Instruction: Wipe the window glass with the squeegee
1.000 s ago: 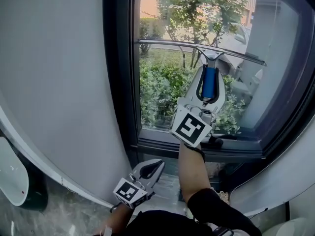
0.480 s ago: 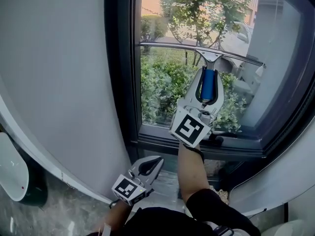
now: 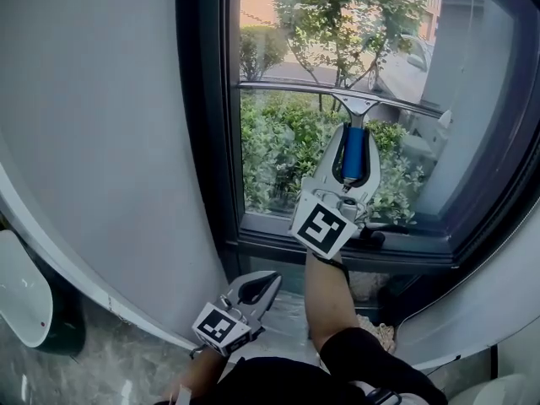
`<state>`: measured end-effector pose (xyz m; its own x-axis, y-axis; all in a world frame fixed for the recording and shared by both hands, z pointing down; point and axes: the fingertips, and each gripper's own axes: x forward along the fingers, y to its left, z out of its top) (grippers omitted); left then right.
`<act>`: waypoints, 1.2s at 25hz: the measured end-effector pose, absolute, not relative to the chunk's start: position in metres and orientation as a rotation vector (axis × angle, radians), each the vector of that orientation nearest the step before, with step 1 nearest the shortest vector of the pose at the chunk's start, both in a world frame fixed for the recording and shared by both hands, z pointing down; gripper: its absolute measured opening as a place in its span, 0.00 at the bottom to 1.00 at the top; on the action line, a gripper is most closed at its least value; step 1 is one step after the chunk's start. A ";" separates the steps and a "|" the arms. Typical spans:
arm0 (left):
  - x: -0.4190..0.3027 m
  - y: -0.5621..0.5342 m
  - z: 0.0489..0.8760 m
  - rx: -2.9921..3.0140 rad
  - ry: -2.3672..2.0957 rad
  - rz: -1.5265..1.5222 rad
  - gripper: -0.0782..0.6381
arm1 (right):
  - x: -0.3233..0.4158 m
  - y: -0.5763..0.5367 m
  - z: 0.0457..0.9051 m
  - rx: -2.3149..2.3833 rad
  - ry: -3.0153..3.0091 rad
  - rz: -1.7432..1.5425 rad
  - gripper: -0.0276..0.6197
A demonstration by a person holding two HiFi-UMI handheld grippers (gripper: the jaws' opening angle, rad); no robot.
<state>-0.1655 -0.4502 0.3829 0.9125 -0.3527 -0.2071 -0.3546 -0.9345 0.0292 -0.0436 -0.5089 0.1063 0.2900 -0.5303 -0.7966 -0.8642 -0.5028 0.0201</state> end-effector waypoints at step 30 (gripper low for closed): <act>-0.171 -0.444 0.401 -3.126 0.540 0.276 0.11 | -0.046 -0.506 0.154 -2.203 1.268 1.041 0.25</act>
<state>-0.1706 -0.4442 0.4009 0.9276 -0.3363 -0.1626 -0.3289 -0.9417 0.0714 -0.0456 -0.5061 0.1538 0.3140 -0.5663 -0.7620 -0.8577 -0.5134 0.0281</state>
